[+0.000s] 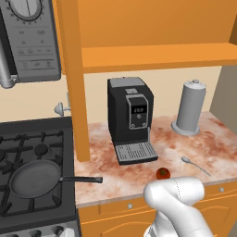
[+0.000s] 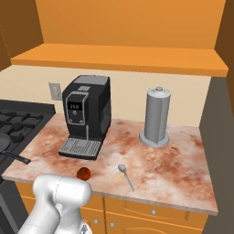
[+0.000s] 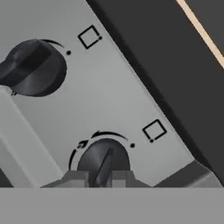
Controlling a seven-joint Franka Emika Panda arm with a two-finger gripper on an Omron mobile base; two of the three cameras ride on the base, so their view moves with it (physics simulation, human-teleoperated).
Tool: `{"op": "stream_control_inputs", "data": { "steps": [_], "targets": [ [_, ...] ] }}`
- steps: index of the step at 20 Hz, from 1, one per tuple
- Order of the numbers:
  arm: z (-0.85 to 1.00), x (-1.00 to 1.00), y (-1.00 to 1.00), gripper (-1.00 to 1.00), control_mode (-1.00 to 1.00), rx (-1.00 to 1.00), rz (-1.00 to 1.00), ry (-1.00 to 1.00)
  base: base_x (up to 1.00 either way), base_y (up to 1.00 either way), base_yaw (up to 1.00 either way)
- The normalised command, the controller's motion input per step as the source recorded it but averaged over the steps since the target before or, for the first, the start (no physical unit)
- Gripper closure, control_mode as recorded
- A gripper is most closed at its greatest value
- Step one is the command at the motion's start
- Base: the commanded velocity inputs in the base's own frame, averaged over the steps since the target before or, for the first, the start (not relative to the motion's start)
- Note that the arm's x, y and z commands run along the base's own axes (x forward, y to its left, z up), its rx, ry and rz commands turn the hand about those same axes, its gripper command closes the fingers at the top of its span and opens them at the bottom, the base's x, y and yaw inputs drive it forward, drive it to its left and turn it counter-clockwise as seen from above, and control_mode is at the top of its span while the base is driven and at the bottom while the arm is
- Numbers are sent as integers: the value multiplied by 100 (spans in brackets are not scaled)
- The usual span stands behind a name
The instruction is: Pick the pan from the cabinet and place it on the stove. Then turn on the stove burner for the pan.
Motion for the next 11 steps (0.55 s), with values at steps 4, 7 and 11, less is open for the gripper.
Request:
{"op": "stream_control_inputs", "data": {
  "steps": [4,7,11],
  "targets": [
    [8,0,0,100,-100,-29,0,1,0,0,0],
    [6,-1,0,100,-100,-29,0,1,0,0,0],
    [4,-2,0,100,-100,-27,0,1,0,0,0]
  ]
}}
